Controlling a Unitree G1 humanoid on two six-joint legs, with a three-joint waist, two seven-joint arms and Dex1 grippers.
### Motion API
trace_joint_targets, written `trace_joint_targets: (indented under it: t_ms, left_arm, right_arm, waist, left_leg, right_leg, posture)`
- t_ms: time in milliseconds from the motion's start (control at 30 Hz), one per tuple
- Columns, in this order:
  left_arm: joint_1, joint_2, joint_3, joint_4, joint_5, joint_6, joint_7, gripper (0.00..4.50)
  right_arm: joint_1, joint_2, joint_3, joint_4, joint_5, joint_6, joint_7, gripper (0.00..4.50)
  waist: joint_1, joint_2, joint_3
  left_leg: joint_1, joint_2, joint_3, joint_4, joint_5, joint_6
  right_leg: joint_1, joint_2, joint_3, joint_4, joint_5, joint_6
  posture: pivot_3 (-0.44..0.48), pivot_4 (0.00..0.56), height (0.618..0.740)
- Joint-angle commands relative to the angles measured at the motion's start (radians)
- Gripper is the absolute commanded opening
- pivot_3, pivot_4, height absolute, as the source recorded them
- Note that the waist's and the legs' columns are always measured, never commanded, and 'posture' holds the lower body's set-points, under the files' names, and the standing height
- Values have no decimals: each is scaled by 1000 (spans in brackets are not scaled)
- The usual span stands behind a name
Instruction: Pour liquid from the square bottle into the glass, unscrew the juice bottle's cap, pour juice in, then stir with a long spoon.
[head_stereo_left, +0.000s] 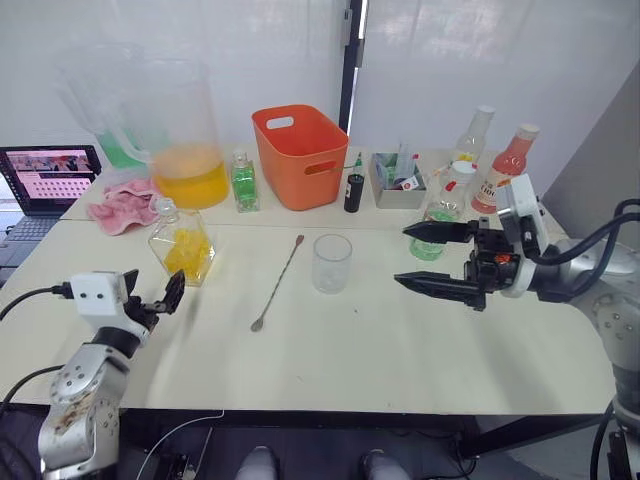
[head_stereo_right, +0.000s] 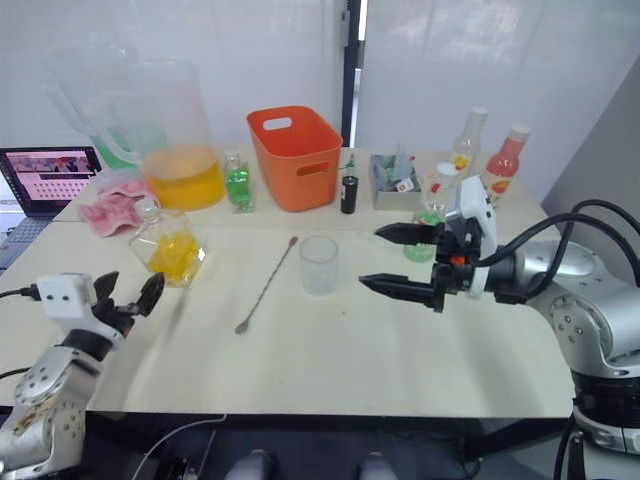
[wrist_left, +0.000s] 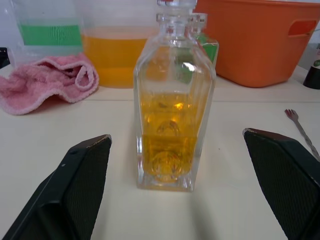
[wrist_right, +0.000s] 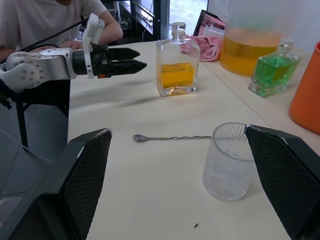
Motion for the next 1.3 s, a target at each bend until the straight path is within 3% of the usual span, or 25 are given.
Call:
trace_joint_targets:
  t_ms: [33, 733, 933, 1300]
  left_arm:
    - [-57, 19, -13, 35, 20, -19, 17, 4469]
    - [-467, 89, -107, 608, 116, -192, -63, 4469]
    - [-491, 92, -117, 646, 125, -216, -68, 2820]
    - [-457, 128, -85, 510, 57, -208, -139, 2825]
  right_arm:
    - [21, -10, -30, -57, 19, 1, -18, 4500]
    - [100, -38, -106, -142, 35, -4, -131, 4500]
    - [119, -34, -118, -159, 40, -3, -156, 4500]
    - [96, -23, -84, -132, 24, -17, -152, 4500]
  waist:
    - [1, 0, 0]
    - [-2, 0, 0]
    - [-2, 0, 0]
    - [-7, -1, 1]
  left_leg:
    - [0, 0, 0, 0, 0, 0]
    - [-1, 0, -1, -1, 0, 0]
    - [-1, 0, -1, -1, 0, 0]
    - [-2, 0, -1, -1, 0, 0]
  right_leg:
    - [0, 0, 0, 0, 0, 0]
    - [0, 0, 0, -1, 5, 8]
    - [0, 0, 0, -2, 6, 8]
    - [-1, 0, 0, -3, 6, 8]
  posture:
    - [0, 150, 703]
    - [0, 150, 703]
    - [0, 150, 703]
    - [0, 150, 703]
